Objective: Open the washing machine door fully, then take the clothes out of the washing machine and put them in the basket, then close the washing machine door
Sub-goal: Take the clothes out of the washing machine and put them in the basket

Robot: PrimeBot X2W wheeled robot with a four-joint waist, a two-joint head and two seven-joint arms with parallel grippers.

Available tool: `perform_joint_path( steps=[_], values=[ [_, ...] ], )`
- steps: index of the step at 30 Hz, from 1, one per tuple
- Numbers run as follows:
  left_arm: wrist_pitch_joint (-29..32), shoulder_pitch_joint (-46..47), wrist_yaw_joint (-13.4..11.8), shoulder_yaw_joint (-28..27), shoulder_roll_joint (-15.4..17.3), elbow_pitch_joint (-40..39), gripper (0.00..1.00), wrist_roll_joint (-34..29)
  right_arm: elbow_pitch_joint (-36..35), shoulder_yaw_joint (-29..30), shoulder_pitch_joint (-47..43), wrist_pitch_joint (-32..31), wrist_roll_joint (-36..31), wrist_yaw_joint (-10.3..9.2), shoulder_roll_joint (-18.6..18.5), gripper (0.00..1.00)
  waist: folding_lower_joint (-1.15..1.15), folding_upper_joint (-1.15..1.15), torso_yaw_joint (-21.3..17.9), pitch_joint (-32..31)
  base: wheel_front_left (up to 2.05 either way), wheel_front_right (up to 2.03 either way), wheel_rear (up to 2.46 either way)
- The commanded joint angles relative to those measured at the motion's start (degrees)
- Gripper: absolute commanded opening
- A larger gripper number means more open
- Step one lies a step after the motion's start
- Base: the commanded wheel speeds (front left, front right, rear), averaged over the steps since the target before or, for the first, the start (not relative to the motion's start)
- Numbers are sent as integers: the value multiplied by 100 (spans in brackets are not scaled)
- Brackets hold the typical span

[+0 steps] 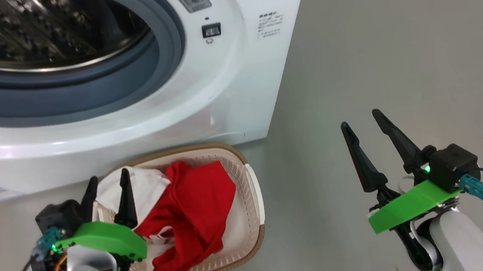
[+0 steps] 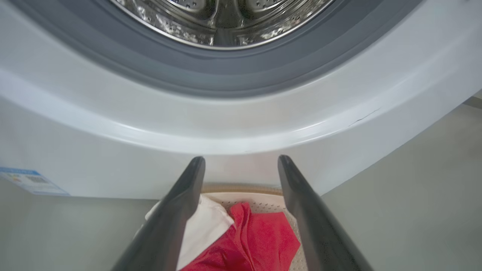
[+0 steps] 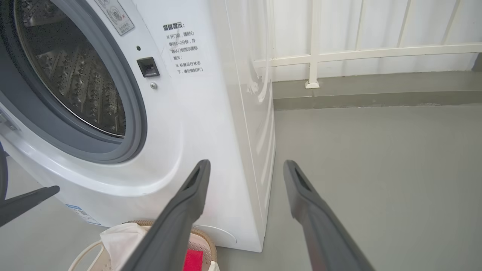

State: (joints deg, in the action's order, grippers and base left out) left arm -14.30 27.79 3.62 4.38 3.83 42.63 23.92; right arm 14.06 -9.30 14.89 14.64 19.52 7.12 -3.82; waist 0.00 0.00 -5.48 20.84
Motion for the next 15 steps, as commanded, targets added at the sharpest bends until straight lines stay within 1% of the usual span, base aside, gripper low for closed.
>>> perform_joint_path(
  steps=[1,6,10,15],
  values=[
    [-69,-236,39,-244,173,-433,100,-188,-102,-47,-130,36,-103,36,13,100,0,0,23,-294,0,0,0],
    [-69,-728,59,-486,198,-1475,100,-702,-77,37,-247,36,-300,36,28,100,0,0,2,-572,0,0,0],
    [-69,-1049,71,-670,147,-1988,100,-984,-74,110,-343,36,-367,36,43,100,0,0,-6,-799,0,0,0],
    [-70,-1428,102,-863,37,-2617,100,-1191,-152,299,-492,36,-454,36,52,100,0,0,-12,-1080,0,0,0]
  ],
)
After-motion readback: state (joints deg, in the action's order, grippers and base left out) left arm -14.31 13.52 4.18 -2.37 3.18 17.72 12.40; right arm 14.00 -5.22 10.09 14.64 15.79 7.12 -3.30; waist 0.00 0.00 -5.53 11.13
